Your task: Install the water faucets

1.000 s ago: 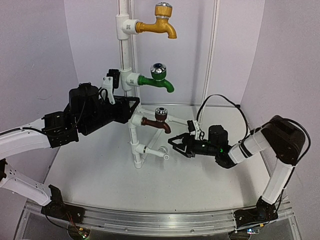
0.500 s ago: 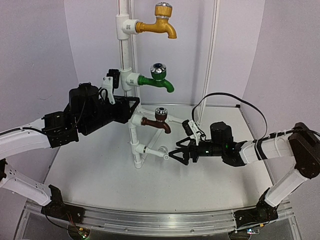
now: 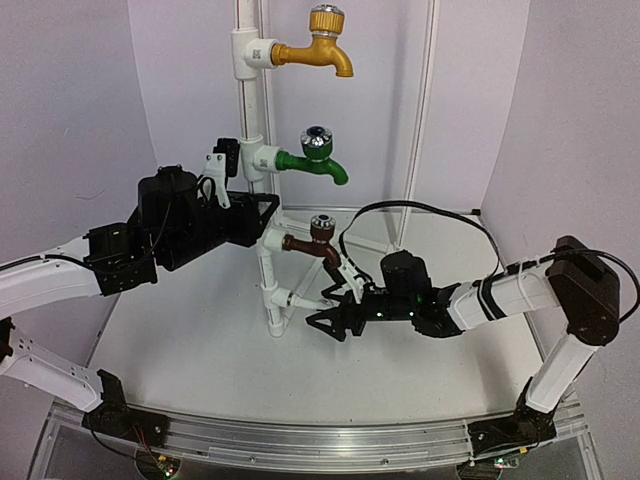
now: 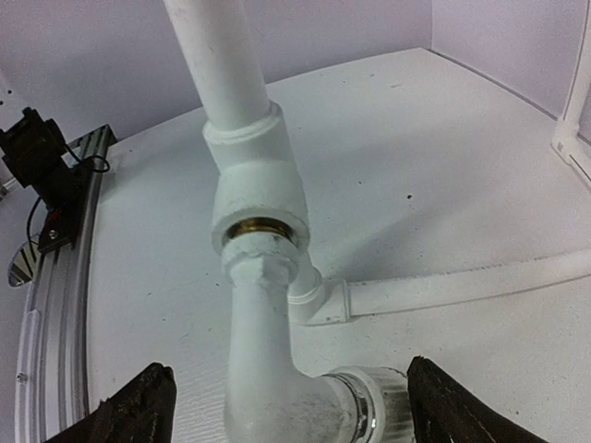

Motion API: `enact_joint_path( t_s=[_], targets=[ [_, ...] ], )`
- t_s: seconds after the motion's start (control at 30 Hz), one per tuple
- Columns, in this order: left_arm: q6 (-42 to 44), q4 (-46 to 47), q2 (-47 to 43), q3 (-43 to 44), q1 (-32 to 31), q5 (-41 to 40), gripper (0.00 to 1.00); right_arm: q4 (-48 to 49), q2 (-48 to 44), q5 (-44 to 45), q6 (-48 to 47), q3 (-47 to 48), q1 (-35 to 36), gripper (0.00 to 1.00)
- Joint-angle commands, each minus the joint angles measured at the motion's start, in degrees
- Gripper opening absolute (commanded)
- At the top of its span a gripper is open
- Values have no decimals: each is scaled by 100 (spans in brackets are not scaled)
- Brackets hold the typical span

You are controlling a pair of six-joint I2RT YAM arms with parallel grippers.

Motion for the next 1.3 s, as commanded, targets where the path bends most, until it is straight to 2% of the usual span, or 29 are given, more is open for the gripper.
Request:
enact_joint_path(
  t_s=[0.0, 0.17, 0.27, 0.37, 0.47, 0.57, 0.63, 0.7, 0.77, 0.83, 0.9, 1.1, 1.27],
  targets=[
    [-1491, -1004, 87, 0, -93, 784, 0, 193, 209, 762, 541, 150, 45, 80],
    [-1462, -1009, 110, 18, -93, 801, 0, 763, 333, 47, 1538, -8, -5, 66],
    [-1473, -1004, 100, 17, -94, 805, 0, 1089, 459, -590, 2427, 13, -97, 57],
    [-1482, -1003, 76, 6, -95, 805, 0, 1652, 645, -1290, 3714, 71, -247, 42],
    [-1473, -1001, 77, 5, -93, 809, 0, 2782, 1084, -2114, 5713, 108, -468, 33],
    [-1461, -1005, 88, 27, -93, 827, 0, 5743, 1999, -2241, 8849, -108, -738, 15],
    [-1452, -1003, 103, 31, -95, 832, 0, 6265, 2434, -2435, 10403, 87, -839, 13],
    [-1452, -1004, 110, 27, -98, 837, 0, 6213, 2223, -2440, 9940, 39, -862, 19],
    [-1461, -1005, 100, 20, -95, 826, 0, 5690, 1793, -2375, 9201, -139, -896, 28],
    [-1458, -1005, 98, 26, -96, 821, 0, 5037, 1560, -2411, 8552, -216, -991, 42],
    [-1444, -1004, 88, 33, -97, 818, 0, 4797, 1467, -2331, 8101, -393, -1082, 55],
    [-1427, -1011, 98, 30, -90, 792, 0, 3799, 994, -2109, 6388, -843, -1342, 78],
    [-1416, -1010, 111, 31, -90, 782, 0, 1375, -182, -1176, 3667, -945, -1335, 89]
  ],
)
